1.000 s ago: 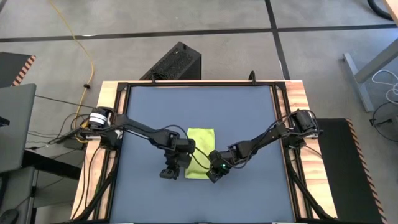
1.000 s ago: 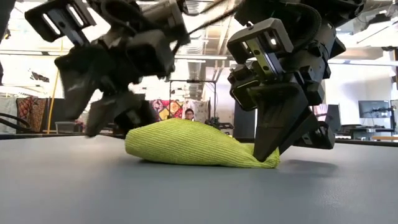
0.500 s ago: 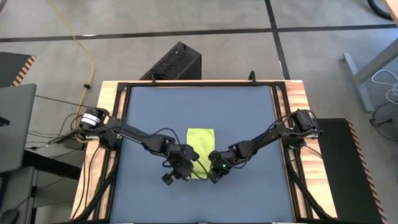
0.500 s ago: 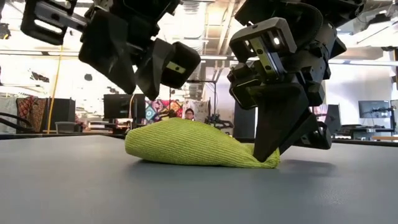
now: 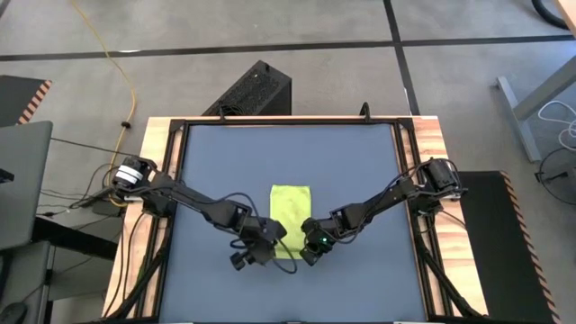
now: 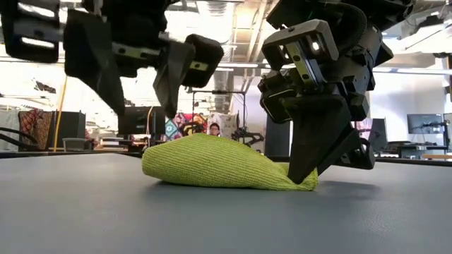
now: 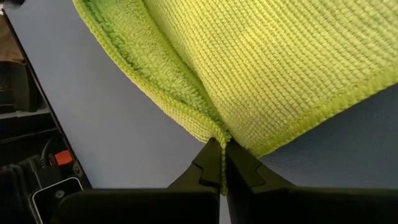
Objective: Roll towel
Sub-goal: Roll the green microfiber towel
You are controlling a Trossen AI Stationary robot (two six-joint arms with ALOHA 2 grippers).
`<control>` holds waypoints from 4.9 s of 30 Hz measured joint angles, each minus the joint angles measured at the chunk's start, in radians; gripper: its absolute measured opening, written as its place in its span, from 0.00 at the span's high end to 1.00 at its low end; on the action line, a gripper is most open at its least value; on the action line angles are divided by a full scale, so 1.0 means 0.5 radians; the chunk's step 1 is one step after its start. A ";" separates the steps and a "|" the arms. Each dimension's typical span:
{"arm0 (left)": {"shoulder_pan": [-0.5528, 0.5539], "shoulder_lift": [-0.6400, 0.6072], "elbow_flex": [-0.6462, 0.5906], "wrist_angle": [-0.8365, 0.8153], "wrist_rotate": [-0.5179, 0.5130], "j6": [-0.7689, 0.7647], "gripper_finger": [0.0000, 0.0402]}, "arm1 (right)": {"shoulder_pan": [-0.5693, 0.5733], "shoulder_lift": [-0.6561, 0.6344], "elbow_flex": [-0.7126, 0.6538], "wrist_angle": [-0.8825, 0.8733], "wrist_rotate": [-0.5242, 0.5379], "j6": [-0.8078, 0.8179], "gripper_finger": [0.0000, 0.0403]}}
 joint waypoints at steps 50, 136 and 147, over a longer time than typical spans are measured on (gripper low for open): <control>-0.045 0.196 -0.012 -0.152 -0.109 -0.936 1.00 | -0.067 0.005 -0.001 0.084 -0.034 -0.002 0.93; 0.280 0.203 -0.315 0.475 0.574 -1.441 1.00 | 0.462 -0.056 0.022 0.313 1.109 -2.186 0.50; 0.280 0.203 -0.315 0.494 0.568 -1.447 1.00 | 0.453 0.030 0.020 0.341 1.051 -2.113 0.50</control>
